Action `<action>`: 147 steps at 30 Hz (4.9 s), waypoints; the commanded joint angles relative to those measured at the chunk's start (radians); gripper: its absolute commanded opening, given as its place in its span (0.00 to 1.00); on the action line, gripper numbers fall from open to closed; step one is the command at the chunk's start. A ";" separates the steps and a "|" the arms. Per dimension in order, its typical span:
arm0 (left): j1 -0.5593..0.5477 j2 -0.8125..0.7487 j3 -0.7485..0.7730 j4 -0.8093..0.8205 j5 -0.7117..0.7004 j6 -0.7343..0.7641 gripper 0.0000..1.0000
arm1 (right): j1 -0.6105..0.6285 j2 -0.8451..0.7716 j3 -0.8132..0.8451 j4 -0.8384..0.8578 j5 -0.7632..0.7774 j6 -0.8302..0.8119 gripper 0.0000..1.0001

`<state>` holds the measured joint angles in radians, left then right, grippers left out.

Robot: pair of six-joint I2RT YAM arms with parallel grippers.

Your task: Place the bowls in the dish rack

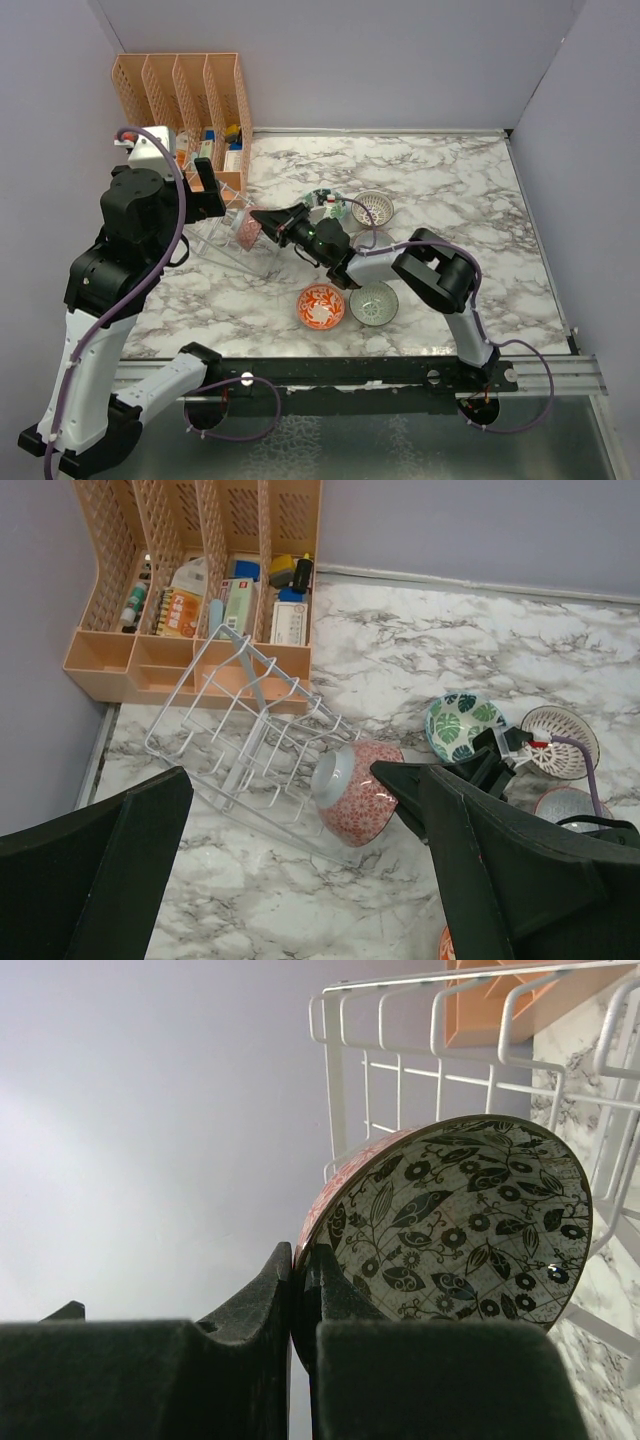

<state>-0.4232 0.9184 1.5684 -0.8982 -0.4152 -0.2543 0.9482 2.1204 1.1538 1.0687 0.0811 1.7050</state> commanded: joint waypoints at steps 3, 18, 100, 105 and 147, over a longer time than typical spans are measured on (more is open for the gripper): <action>-0.003 0.003 -0.008 0.026 0.020 0.026 0.99 | 0.004 0.002 -0.023 0.063 0.055 0.050 0.01; -0.003 0.003 -0.018 0.036 0.026 0.042 0.99 | 0.003 0.067 -0.001 0.066 0.026 0.095 0.06; -0.003 0.000 -0.134 0.111 0.059 0.033 0.99 | -0.001 -0.139 -0.179 -0.331 -0.186 0.109 0.66; -0.003 0.006 -0.130 0.116 0.050 0.040 0.99 | -0.005 -0.223 -0.235 -0.407 -0.180 0.051 0.67; -0.003 0.039 -0.129 0.146 0.040 0.049 0.99 | -0.133 -0.188 0.241 -1.786 0.374 -1.162 0.46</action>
<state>-0.4232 0.9585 1.4300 -0.7853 -0.3737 -0.2165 0.8207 1.8904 1.3731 -0.7902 0.4572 0.6037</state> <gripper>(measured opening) 0.992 0.560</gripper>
